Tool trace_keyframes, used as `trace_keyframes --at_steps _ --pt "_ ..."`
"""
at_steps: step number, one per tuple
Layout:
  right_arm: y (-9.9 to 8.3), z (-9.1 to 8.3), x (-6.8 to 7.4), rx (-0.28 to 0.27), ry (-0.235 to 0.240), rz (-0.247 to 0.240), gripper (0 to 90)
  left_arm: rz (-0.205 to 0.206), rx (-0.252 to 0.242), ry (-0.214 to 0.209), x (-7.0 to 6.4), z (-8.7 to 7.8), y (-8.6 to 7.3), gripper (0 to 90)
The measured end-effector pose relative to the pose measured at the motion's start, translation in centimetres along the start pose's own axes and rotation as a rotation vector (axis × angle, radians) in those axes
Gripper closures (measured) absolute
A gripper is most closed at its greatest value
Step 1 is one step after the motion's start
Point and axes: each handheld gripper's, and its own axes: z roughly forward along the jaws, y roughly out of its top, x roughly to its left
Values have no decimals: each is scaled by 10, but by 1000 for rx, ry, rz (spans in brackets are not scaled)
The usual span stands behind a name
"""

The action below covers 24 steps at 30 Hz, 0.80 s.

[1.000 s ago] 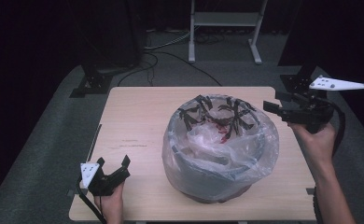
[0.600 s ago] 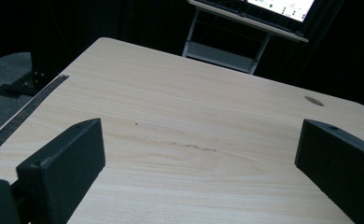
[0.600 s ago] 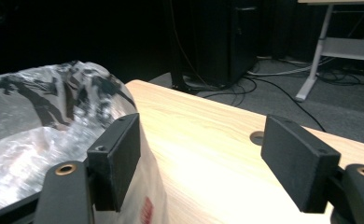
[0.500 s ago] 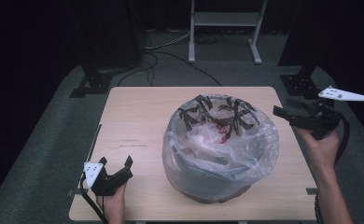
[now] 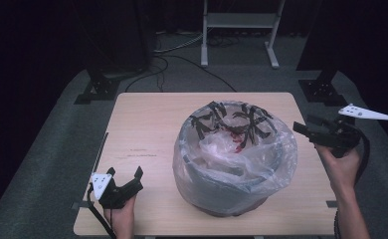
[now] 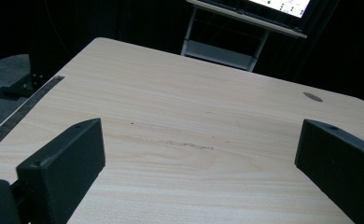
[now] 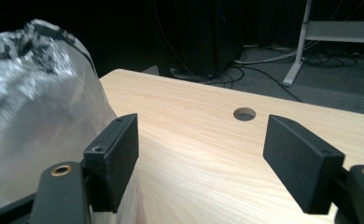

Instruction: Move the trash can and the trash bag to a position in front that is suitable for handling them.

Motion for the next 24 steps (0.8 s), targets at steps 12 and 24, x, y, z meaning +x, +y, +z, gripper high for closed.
trace_keyframes --at_steps 12,24 --pt "-27 5 -11 1 -15 41 255 12 -2 2 1 0 1 5" --pt "-49 9 -19 25 -15 80 253 17 7 -1 -1 1 -1 5"
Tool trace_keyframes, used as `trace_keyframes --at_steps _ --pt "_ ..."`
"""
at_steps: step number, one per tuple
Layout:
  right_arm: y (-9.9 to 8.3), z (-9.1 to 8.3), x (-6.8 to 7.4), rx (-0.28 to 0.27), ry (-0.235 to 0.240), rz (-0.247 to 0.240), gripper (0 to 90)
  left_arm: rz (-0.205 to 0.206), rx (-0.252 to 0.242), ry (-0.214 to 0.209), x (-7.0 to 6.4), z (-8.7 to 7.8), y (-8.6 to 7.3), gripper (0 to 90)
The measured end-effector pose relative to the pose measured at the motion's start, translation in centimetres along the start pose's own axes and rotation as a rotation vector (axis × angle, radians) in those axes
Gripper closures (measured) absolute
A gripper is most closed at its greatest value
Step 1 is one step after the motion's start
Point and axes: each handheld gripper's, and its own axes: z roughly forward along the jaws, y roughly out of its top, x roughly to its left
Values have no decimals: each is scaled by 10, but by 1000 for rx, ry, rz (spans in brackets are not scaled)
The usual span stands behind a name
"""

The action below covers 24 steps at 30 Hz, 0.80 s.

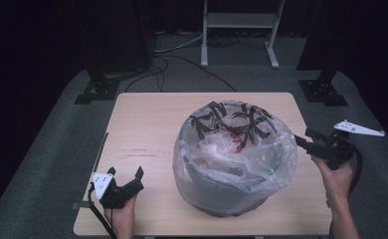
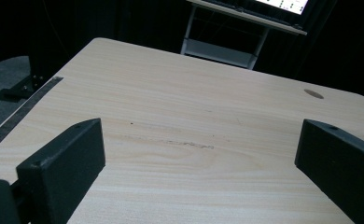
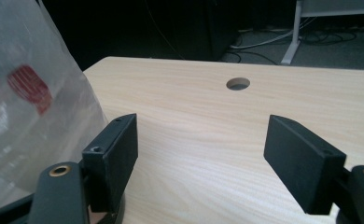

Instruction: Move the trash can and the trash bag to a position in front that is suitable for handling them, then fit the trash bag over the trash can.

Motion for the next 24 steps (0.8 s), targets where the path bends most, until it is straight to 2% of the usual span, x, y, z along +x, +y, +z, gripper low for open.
trace_keyframes --at_steps 8,24 --pt "-17 2 0 18 -12 -2 251 1 1 -4 -1 1 -1 5" --pt "-54 -3 -14 49 -26 53 249 7 6 -8 -5 1 -2 5"
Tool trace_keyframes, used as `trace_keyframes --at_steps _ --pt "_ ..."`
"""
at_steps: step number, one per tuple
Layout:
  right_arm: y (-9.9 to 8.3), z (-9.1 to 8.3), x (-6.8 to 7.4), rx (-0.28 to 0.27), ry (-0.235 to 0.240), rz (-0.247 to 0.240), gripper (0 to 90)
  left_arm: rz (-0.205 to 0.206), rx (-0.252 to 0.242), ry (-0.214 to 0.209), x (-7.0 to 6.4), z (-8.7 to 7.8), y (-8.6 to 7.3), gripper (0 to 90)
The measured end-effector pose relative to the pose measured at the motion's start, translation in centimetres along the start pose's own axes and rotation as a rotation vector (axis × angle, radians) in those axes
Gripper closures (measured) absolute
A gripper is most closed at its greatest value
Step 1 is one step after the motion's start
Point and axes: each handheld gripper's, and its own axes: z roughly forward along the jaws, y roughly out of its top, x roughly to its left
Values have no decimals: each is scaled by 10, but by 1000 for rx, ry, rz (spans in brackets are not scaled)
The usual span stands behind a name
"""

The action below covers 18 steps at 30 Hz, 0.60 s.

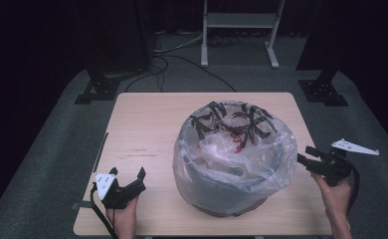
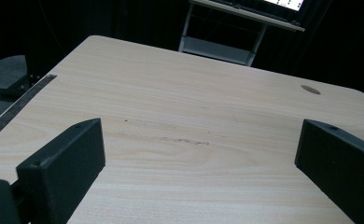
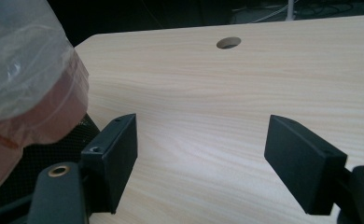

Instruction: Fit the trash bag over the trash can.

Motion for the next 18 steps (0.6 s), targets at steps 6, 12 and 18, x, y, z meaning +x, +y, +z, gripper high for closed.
trace_keyframes --at_steps 6,12,18 --pt "-11 -3 -5 7 -5 20 249 1 1 -2 -1 0 0 5" --pt "-24 -2 -9 32 -6 38 249 6 1 -1 -2 0 0 5" --pt "-34 -3 -11 46 -11 48 249 11 3 -2 -3 0 -1 5"
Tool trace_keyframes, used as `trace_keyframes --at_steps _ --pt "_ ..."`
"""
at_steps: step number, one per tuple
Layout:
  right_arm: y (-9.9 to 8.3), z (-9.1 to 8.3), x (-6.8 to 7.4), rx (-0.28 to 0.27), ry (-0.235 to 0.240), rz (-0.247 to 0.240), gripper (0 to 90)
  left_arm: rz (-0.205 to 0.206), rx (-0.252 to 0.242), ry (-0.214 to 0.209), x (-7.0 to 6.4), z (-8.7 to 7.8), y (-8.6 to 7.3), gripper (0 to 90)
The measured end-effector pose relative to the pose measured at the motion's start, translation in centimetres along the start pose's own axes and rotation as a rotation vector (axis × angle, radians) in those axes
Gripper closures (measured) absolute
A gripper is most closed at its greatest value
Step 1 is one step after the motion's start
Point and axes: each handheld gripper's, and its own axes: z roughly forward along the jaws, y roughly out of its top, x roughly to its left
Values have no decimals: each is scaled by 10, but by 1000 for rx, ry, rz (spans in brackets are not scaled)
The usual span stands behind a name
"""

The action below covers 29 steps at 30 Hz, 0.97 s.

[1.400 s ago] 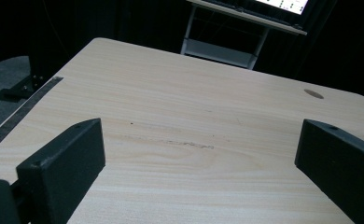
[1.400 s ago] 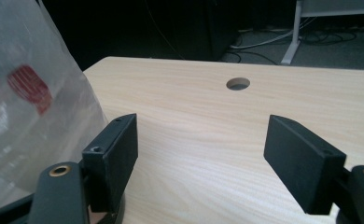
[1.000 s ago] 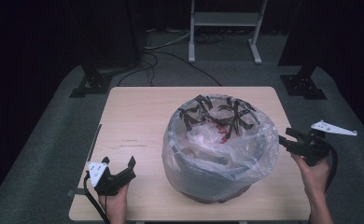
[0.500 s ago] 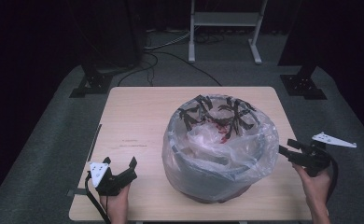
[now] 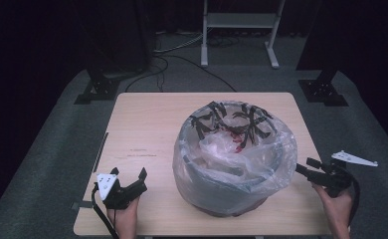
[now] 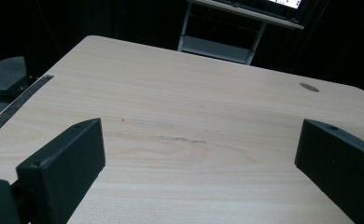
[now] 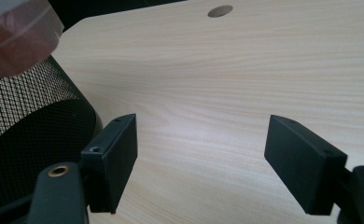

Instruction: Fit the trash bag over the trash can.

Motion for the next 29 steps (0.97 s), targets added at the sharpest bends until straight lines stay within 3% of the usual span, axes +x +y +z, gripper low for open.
trace_keyframes --at_steps 16,25,29 --pt "-18 -8 -5 26 -10 27 249 -3 -4 2 0 -1 1 5" --pt "-26 -16 -3 15 -4 39 246 -2 -2 -3 0 -1 1 5" --pt "-33 -20 -1 -22 18 60 246 0 -8 -3 -1 -1 1 5"
